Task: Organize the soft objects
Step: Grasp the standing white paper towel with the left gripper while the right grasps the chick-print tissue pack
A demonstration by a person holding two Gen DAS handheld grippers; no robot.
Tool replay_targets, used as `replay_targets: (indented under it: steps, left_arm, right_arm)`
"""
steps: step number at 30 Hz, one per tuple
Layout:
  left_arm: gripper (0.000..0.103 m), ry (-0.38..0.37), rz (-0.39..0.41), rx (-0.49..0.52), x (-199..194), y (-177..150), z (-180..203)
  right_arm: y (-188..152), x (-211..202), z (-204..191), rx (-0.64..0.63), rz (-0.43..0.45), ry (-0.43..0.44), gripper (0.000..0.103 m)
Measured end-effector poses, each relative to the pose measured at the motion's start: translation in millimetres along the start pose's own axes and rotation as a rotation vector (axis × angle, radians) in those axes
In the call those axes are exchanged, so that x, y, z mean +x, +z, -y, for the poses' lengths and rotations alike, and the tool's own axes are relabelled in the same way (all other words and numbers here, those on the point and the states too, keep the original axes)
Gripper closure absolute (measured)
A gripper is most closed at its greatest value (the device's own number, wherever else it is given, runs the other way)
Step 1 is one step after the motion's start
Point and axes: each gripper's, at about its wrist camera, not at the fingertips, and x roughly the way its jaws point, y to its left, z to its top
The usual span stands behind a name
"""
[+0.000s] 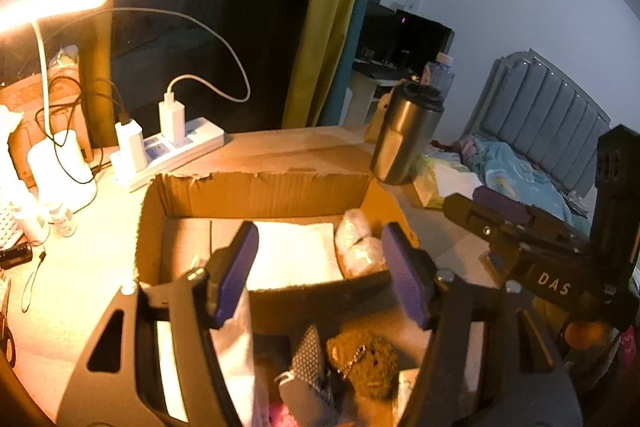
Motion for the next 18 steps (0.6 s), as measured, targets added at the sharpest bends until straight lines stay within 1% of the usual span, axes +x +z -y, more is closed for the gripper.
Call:
replay_targets:
  steps: [8, 18]
  left_arm:
    - [0.037, 0.0, 0.014, -0.001, -24, -14, -7]
    - [0.037, 0.002, 0.013, -0.016, -47, -32, -28]
  right_arm:
    - [-14, -19, -15, -0.007, -0.003, -0.013, 0.035]
    - [-33, -28, -34, -0.016, -0.029, -0.029, 0.035]
